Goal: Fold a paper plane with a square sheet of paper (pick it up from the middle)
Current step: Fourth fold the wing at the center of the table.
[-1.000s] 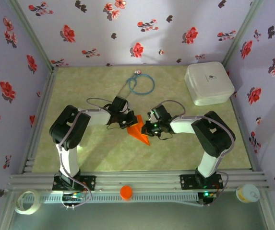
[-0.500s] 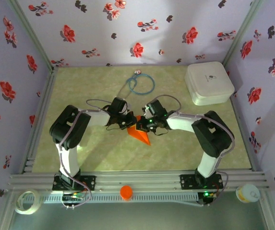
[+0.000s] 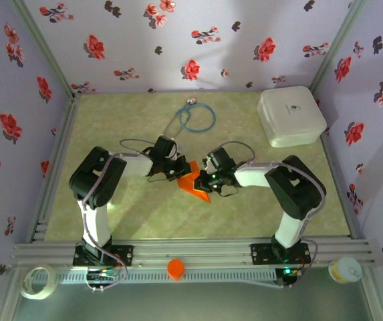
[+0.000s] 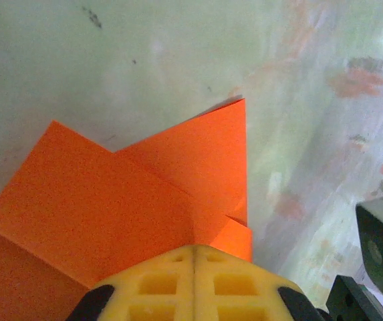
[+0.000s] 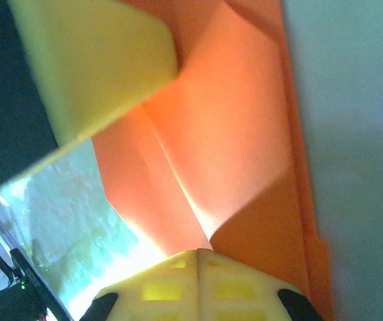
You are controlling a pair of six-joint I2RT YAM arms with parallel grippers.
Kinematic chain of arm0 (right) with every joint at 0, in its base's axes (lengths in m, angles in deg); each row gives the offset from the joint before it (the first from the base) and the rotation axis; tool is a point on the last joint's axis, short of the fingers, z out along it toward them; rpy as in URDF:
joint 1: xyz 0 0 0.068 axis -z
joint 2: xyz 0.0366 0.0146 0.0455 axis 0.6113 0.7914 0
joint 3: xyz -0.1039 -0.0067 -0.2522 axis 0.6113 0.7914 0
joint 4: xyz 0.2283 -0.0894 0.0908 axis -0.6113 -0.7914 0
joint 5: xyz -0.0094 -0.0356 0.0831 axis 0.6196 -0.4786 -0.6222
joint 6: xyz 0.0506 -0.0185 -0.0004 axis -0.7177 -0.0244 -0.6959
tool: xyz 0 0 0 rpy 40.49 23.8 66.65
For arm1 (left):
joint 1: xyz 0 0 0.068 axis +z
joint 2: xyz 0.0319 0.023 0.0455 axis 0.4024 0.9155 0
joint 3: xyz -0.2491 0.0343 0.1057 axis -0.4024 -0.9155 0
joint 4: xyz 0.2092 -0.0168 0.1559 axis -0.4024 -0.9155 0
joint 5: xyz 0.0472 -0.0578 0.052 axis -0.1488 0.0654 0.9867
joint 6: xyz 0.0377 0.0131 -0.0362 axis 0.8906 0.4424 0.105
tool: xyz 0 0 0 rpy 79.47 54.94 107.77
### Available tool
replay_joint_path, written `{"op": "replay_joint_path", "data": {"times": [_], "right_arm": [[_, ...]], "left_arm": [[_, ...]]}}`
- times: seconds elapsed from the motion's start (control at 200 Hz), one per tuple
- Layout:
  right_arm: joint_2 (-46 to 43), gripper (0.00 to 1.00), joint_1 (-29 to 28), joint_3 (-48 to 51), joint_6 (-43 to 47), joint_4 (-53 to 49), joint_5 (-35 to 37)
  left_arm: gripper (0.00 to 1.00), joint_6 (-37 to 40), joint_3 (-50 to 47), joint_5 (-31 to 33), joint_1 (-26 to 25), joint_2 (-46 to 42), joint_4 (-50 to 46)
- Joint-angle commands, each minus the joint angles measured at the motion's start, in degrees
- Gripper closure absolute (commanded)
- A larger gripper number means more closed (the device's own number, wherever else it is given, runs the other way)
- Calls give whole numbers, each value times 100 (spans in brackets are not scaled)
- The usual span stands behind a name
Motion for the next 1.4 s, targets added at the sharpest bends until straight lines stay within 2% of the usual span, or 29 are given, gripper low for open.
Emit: {"op": "replay_joint_path", "data": {"times": [0.0,0.155,0.475,0.62,0.96,1.095,1.395], "right_arm": [[-295,93,51,267,-69,-67,-40],[-339,93,116,578,-18,-98,-53],[-771,93,230,1329,-390,602,-325],[-915,95,233,712,-235,107,-223],[276,95,211,-446,-238,-55,-86],[358,95,214,-231,-211,-78,-22],[-230,94,240,680,-371,319,-100]], "left_arm": [[100,-15,-176,237,75,267,-206],[100,-16,-176,236,75,268,-195],[100,-31,-203,198,119,303,-138],[100,-37,-211,180,119,287,-117],[100,-51,-197,153,118,256,-117],[100,-36,-212,149,116,256,-116],[100,-16,-220,140,141,286,-125]]}}
